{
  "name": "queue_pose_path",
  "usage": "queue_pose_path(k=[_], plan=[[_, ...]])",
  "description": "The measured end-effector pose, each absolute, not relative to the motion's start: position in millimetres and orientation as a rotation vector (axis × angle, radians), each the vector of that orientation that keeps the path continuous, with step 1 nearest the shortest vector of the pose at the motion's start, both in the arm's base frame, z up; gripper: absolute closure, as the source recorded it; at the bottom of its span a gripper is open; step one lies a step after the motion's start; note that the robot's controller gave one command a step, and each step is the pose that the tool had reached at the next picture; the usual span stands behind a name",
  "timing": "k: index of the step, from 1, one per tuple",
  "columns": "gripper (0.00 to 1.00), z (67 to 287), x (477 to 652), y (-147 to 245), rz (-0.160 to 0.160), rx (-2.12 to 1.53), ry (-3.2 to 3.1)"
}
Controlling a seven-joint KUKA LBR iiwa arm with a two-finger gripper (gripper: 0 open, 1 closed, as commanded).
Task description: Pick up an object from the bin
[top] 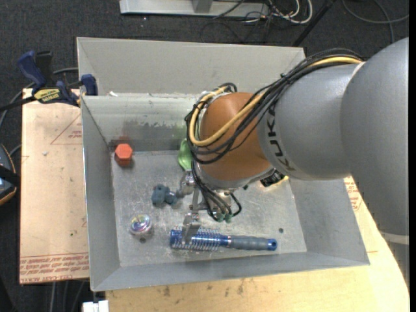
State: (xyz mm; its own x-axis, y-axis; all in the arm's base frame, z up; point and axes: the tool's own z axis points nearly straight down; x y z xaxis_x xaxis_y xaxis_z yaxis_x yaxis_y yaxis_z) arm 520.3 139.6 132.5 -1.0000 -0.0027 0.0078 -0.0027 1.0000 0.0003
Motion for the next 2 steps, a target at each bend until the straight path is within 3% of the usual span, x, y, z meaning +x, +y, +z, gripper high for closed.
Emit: queue_pose_path(k=[1, 2], plan=[[0.0, 78.1, 486.0, 89.1, -0.001, -0.01, -3.143], [1.0, 80.9, 487.5, 91.9, -0.004, -0.003, -3.145]])
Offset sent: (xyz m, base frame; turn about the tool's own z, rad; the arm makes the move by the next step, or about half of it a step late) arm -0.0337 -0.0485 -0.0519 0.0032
